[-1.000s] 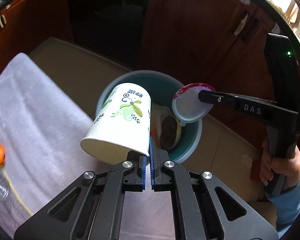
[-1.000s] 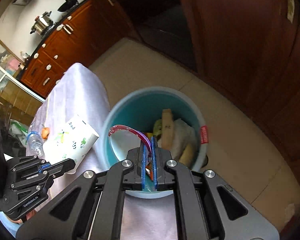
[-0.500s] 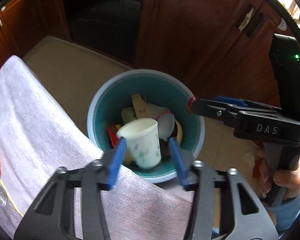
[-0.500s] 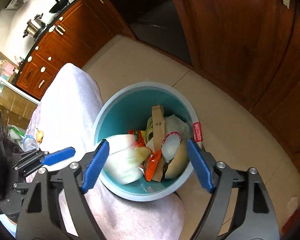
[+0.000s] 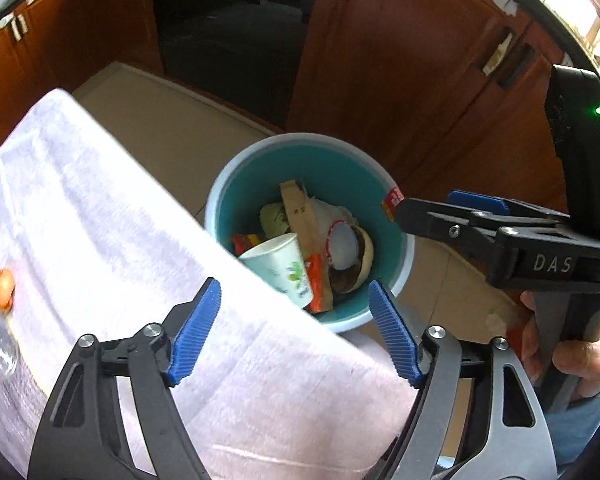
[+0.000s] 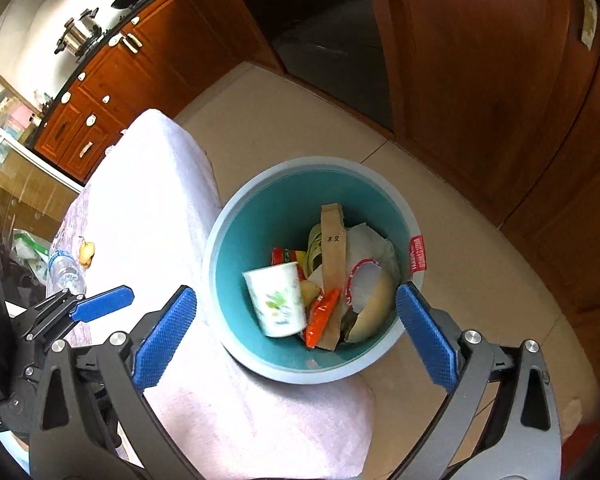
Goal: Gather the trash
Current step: 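Move both open tools back to the table toward the bottle and tangerine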
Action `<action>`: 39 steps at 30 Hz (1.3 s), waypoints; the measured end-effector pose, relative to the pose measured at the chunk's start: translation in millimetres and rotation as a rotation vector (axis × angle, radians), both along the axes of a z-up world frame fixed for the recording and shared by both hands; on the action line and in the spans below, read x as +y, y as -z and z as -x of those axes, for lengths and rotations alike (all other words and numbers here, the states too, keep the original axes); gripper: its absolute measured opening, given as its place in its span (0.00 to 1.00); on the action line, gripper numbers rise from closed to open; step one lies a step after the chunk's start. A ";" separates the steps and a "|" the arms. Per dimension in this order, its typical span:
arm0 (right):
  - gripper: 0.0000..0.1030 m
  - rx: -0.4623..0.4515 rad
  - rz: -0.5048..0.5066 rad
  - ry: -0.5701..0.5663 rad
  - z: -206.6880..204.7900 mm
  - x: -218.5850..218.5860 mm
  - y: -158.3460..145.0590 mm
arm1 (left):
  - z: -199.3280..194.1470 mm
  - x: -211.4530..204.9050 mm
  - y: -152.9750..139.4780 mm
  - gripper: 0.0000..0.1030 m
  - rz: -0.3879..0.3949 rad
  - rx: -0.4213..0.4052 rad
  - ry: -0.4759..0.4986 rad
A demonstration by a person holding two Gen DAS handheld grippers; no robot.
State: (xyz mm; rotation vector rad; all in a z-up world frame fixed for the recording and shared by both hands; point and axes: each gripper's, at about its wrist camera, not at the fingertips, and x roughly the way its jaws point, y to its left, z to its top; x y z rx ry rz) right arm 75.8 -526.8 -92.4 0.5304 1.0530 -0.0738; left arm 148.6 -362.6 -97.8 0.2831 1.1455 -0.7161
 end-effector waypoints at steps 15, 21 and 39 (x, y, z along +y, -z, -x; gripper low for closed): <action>0.93 0.015 0.044 -0.109 -23.9 66.8 -23.5 | -14.3 118.6 -24.5 0.92 0.044 -0.023 -0.231; 0.93 0.024 0.075 -0.182 -40.9 105.4 -31.1 | -30.2 163.6 -31.1 0.94 0.052 -0.044 -0.322; 0.93 0.034 0.082 -0.370 -113.2 219.8 -37.2 | -93.4 315.1 -49.6 0.94 0.065 -0.057 -0.751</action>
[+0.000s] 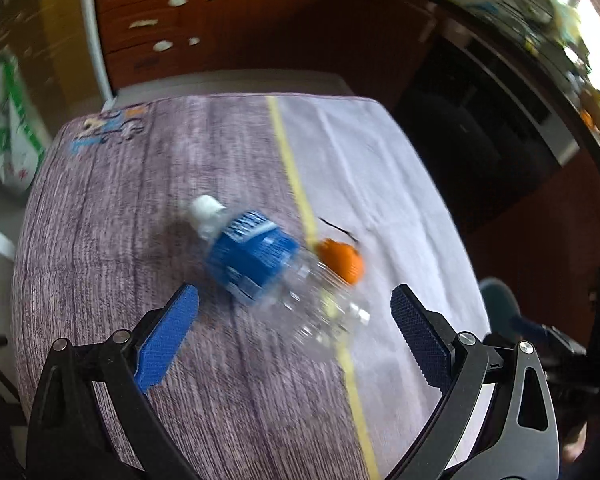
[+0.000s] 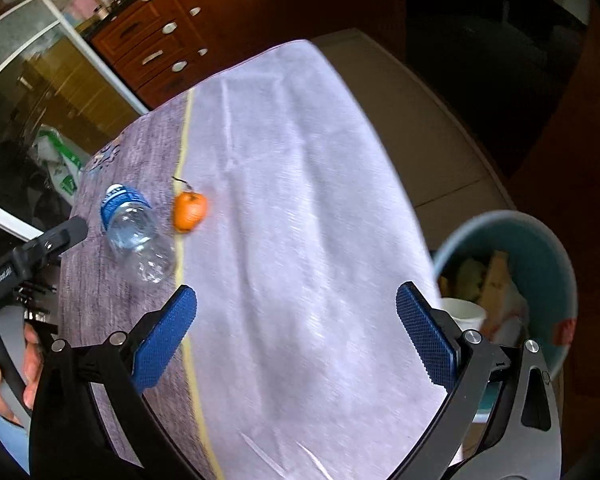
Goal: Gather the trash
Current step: 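Move both open tools back to the table toward the bottle and tangerine, then grasp the Pocari Sweat bottle with the left tool while the right tool grasps the tangerine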
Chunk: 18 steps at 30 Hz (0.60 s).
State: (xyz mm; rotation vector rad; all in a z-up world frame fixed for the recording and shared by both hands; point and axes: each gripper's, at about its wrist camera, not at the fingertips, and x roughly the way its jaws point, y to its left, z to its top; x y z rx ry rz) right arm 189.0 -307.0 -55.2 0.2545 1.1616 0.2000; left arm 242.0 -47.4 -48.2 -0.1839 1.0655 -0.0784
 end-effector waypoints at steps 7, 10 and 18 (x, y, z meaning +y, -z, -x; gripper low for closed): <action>0.93 0.000 0.001 -0.026 -29.8 27.6 -0.3 | -18.4 -1.5 28.0 0.94 -0.008 0.059 -0.068; 0.93 0.001 -0.008 -0.018 -40.8 34.0 -1.0 | -22.1 -5.4 37.9 0.94 -0.015 0.072 -0.074; 0.93 0.024 -0.011 -0.019 -58.7 50.4 5.5 | -21.8 -3.8 54.8 0.96 0.013 0.078 -0.064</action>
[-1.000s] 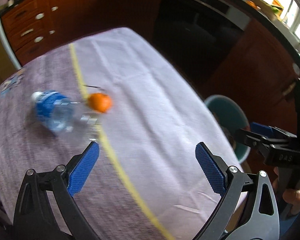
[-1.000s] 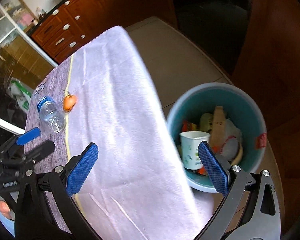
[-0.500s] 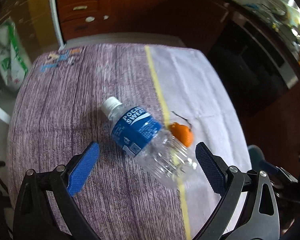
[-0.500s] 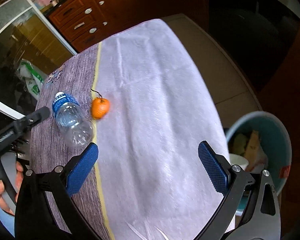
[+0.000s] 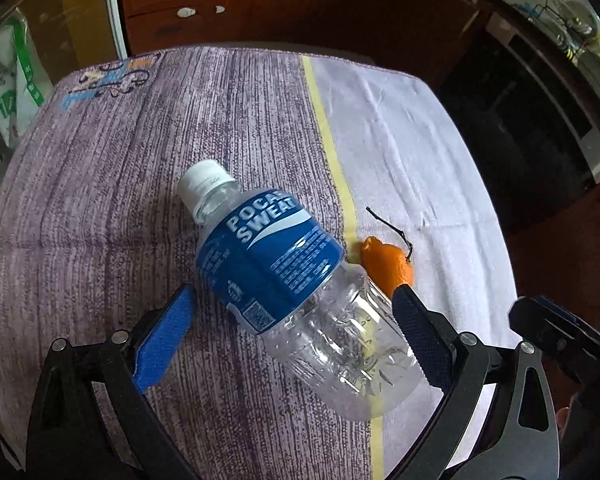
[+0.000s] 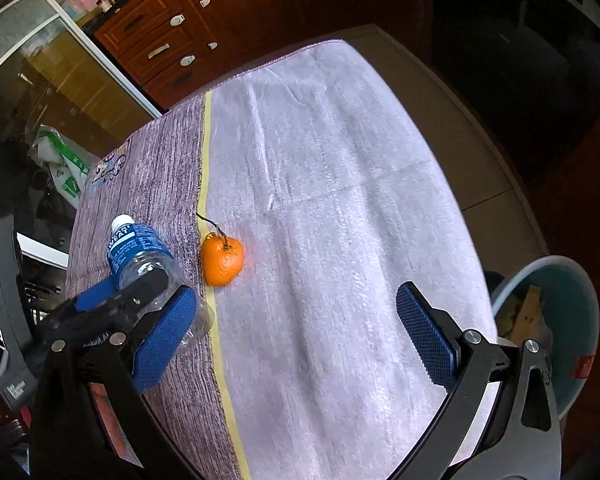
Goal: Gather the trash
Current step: 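Grasp the Pocari Sweat bottle with the left tool while the right tool grasps the tangerine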
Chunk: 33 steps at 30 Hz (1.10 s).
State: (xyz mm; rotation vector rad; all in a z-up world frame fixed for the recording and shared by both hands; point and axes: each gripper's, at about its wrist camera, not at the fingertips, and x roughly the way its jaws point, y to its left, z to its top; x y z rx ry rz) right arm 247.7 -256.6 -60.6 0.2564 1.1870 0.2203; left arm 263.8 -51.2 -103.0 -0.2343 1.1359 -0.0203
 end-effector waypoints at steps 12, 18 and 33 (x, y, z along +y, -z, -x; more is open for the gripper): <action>0.68 0.037 -0.019 -0.112 -26.1 62.7 23.4 | 16.3 41.4 8.2 0.96 -0.028 0.004 0.075; 0.52 0.027 0.023 -0.133 -32.3 83.1 37.2 | 20.4 56.3 1.9 0.96 -0.016 -0.024 0.105; 0.24 -0.018 0.007 -0.121 0.5 56.2 28.7 | 13.3 20.8 13.4 0.95 -0.041 -0.019 0.200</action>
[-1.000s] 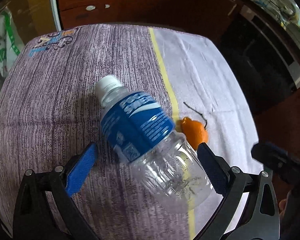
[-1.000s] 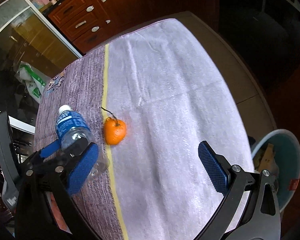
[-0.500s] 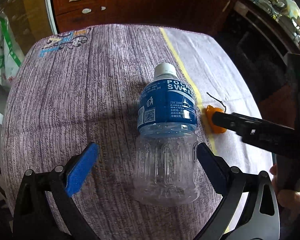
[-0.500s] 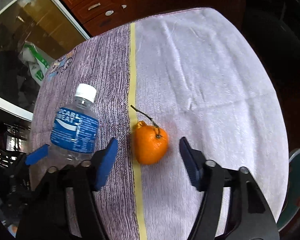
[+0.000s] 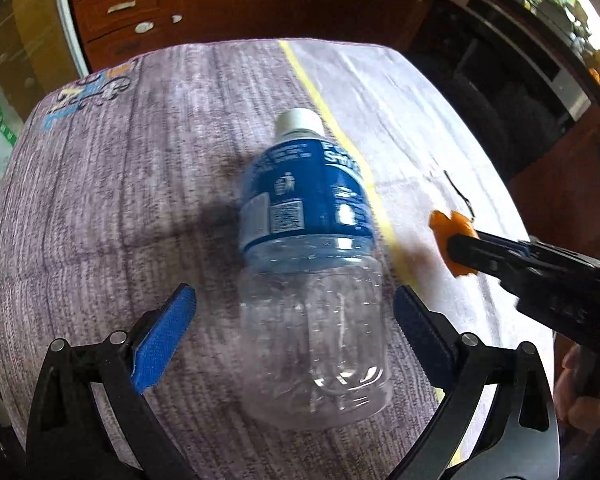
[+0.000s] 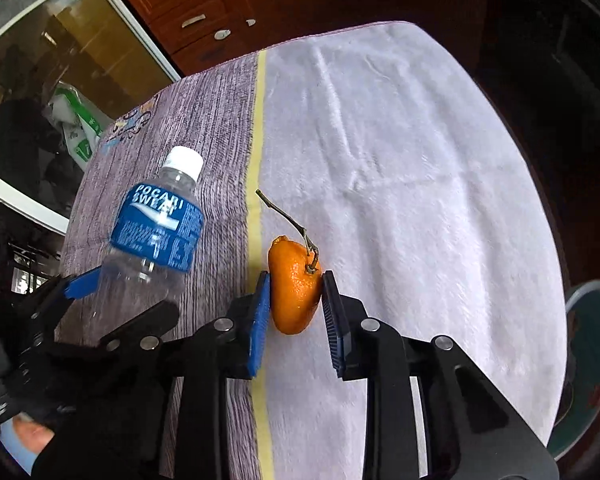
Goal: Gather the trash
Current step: 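Grasp the Pocari Sweat bottle with the left tool while the right tool grasps the tangerine, then carry the bottle and tangerine over the teal bin and open both tools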
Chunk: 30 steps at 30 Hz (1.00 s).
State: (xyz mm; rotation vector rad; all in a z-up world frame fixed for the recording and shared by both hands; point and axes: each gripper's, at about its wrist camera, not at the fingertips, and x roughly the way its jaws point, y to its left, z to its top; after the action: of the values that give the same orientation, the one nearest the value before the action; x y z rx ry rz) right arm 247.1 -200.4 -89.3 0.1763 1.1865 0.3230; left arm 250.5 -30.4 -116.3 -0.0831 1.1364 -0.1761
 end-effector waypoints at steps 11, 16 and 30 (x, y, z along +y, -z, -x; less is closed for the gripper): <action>0.24 -0.018 -0.052 0.051 39.9 -43.0 -14.6 | 20.5 -26.2 -5.5 0.62 -0.061 -0.033 0.039; 0.24 -0.038 -0.089 0.071 59.0 -63.4 -24.7 | 41.6 -46.8 -23.4 0.62 -0.063 -0.055 0.091; 0.24 -0.097 -0.146 0.321 139.7 -212.3 -37.9 | 90.0 -179.0 -57.5 0.62 -0.045 -0.103 0.369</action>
State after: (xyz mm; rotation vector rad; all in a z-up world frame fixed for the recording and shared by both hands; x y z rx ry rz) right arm 107.4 -412.7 -51.4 0.4685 1.0201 0.1334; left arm 160.5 -209.4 -58.8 0.1756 1.0447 -0.4779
